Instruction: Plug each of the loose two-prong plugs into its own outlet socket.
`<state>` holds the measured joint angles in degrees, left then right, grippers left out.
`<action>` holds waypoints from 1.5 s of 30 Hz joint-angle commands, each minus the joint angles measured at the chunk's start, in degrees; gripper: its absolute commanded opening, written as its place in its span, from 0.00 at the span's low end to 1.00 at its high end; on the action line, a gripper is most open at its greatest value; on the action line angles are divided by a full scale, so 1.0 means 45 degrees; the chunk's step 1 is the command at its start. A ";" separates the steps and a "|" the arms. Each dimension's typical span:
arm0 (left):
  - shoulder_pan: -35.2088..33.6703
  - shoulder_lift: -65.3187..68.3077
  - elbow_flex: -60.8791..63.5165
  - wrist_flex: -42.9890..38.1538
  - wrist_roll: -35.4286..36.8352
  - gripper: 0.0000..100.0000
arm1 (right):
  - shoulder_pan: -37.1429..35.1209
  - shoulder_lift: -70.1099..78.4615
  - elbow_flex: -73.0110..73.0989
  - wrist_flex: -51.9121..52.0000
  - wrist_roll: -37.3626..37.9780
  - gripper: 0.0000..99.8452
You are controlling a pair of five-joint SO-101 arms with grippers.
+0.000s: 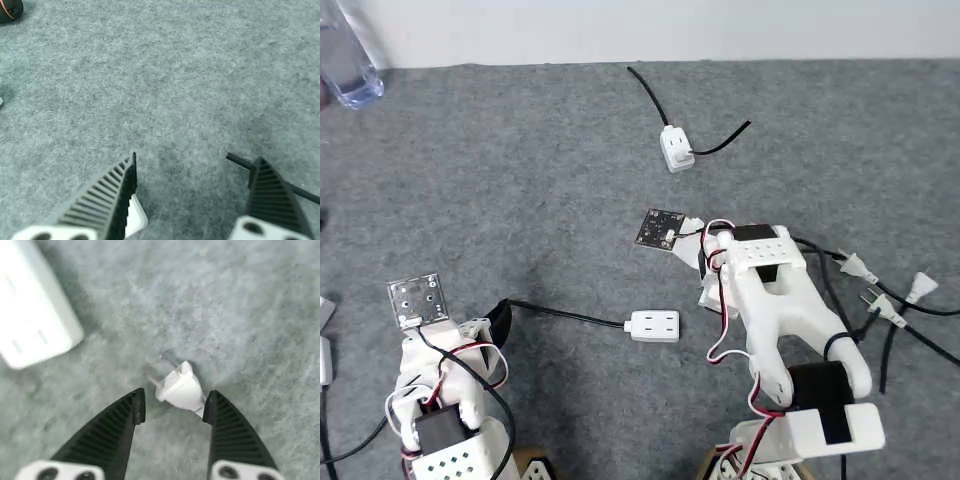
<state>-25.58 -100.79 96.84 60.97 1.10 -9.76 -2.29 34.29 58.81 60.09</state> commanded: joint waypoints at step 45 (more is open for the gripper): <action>0.0039 -0.0020 -0.0049 -0.0078 -0.0020 0.34 | 0.1221 0.2921 -0.5900 0.5617 1.0022 0.18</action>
<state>-25.49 -100.79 96.84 60.97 1.10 -4.57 10.99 10.37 84.84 104.48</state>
